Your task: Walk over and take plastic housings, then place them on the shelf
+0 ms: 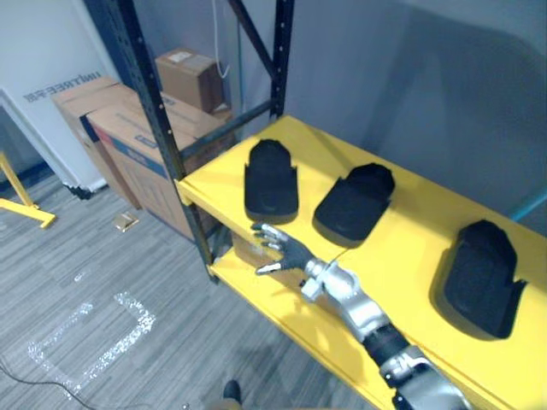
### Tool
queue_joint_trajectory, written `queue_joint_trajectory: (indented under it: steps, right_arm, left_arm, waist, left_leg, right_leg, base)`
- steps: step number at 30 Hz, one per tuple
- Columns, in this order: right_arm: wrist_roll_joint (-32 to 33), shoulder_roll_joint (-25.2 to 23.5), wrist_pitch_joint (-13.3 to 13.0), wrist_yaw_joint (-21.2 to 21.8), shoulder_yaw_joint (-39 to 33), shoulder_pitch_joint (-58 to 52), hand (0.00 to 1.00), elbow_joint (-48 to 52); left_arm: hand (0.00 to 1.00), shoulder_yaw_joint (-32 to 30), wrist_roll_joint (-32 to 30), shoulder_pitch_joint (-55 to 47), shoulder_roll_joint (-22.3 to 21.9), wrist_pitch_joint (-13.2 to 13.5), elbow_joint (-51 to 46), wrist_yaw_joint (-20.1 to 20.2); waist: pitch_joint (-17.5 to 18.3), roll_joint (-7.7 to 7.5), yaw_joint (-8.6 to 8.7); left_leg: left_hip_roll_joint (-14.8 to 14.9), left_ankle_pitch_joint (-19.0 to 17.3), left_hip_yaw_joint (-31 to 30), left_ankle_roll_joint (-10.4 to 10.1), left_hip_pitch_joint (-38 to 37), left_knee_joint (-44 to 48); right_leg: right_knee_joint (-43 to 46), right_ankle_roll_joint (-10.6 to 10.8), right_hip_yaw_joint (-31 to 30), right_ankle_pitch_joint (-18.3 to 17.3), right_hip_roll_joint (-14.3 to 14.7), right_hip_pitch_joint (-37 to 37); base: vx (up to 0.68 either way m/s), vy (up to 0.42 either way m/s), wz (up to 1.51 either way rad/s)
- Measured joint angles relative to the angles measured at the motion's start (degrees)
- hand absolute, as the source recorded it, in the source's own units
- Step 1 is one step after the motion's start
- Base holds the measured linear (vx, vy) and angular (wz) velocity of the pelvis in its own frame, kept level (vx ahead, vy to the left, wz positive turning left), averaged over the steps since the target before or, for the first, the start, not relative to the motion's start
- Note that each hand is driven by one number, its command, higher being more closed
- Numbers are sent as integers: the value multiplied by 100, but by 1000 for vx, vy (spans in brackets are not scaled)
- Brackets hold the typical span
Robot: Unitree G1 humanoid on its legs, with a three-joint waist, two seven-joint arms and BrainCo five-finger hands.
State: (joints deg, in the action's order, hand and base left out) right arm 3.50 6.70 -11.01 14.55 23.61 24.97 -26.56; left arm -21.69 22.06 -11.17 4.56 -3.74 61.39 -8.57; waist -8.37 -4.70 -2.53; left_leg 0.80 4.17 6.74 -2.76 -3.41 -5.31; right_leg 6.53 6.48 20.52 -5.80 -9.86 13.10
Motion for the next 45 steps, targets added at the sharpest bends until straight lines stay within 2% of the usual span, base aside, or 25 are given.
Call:
queue_joint_trajectory:
  steps: [4,5,7,8,10,12,15,19,24,27,29,32,33,38,39,41,45]
  right_arm:
    - [-313,-128,-93,-668,-23,271,0,-206]
    - [-468,-184,-242,-982,-103,289,0,-211]
    - [-589,-216,-385,-1227,-192,295,0,-226]
    - [-818,-225,-616,-1594,-282,324,0,-276]
    - [-1031,-231,-834,-1916,-382,371,0,-284]
    - [-1365,-225,-1209,-2380,-519,459,0,-273]
    - [-1518,-198,-1473,-2602,-649,508,0,-195]
    - [-1675,-193,-1784,-2585,-673,507,0,-36]
    - [-2206,-144,-1789,-2335,-591,510,0,-35]
    - [-2771,4,-1788,-2183,-259,552,0,-43]
    - [-3410,143,-1785,-2161,15,801,0,-178]
    - [-3838,298,-1784,-2183,170,1118,0,-404]
    - [-4378,649,-1723,-2220,314,1422,0,-681]
    - [-4512,756,-1614,-2229,463,1467,0,-839]
    - [-4645,781,-1571,-2320,463,1560,0,-984]
    - [-4935,937,-1270,-2697,397,1698,0,-1161]
    - [-4950,1138,-963,-2778,260,1718,0,-1203]
  left_arm:
    - [0,35,-29,0,-34,-4,-2,6]
    - [0,37,-58,0,-53,-5,0,13]
    - [0,37,-60,-1,-60,-6,3,18]
    - [0,37,-60,-3,-63,-6,4,28]
    - [0,37,-60,0,-62,-4,1,36]
    - [0,34,-59,-1,-62,1,1,48]
    - [0,33,-58,0,-63,10,-3,90]
    - [0,15,-64,0,-60,14,-30,130]
    - [0,-10,-83,0,-60,25,-79,211]
    - [0,-10,-228,0,-60,71,-82,241]
    - [0,-7,-234,0,-61,86,-82,248]
    - [0,-2,-238,-1,-61,78,-75,250]
    - [0,45,-297,1,-49,-2,-72,250]
    - [0,48,-459,-9,-44,-34,-73,252]
    - [0,48,-463,-9,-41,-48,-73,262]
    - [0,50,-491,-8,-39,-54,-77,318]
    - [0,53,-501,-7,-33,-69,-79,391]
  waist:
    - [-60,92,-38]
    - [-84,132,-50]
    - [-99,155,-65]
    - [-115,181,-72]
    - [-129,203,-70]
    - [-145,226,-54]
    - [-152,234,-61]
    - [-201,188,-61]
    - [-221,144,-80]
    - [-221,145,-109]
    - [-222,145,-148]
    - [-222,146,-194]
    - [-222,147,-274]
    - [-232,158,-301]
    - [-232,157,-301]
    - [-234,161,-309]
    - [-234,161,-300]
  left_leg:
    - [0,1,0,0,-35,0]
    - [0,3,-7,-2,-36,-1]
    - [2,8,-17,-8,-32,-1]
    - [2,16,-42,-11,-27,-2]
    - [0,20,-74,-14,-18,-2]
    - [-13,20,-127,-15,-6,-2]
    - [-24,18,-145,-18,10,-2]
    - [-44,19,-146,-17,41,-1]
    - [-46,21,-142,-15,38,0]
    - [-41,22,-145,-15,37,1]
    - [-35,25,-151,-15,37,1]
    - [-38,34,-160,-5,39,0]
    - [-58,68,-306,-8,84,-2]
    - [-65,82,-359,-12,153,-2]
    - [-71,82,-355,-12,155,-2]
    - [-99,86,-361,-6,157,-2]
    - [-145,92,-354,4,157,-2]
  right_leg:
    - [17,0,4,0,-1,12]
    - [18,0,15,0,-1,15]
    - [17,0,27,0,3,16]
    - [17,0,109,0,5,26]
    - [16,0,171,0,6,38]
    - [0,0,189,0,6,79]
    - [-27,0,266,0,3,92]
    - [-79,0,278,0,-8,95]
    - [-81,0,278,0,-12,97]
    - [-81,1,281,0,-5,96]
    - [-81,1,300,0,1,96]
    - [-80,1,319,0,2,97]
    - [-69,0,518,0,5,116]
    - [-97,0,616,-1,-1,103]
    - [-108,0,617,-1,-2,103]
    - [-116,0,619,-1,-14,109]
    - [-116,1,618,-1,-54,108]
  base:
    - [3,1,1]
    - [0,0,0]
    - [-10,-2,3]
    - [-20,-5,8]
    - [-18,-2,10]
    - [-16,1,12]
    - [-8,1,5]
    - [0,1,1]
    - [0,0,0]
    - [10,-3,0]
    - [0,0,0]
    - [-17,2,7]
    - [-64,5,28]
    - [-24,1,10]
    - [0,0,0]
    - [0,0,0]
    - [0,0,0]
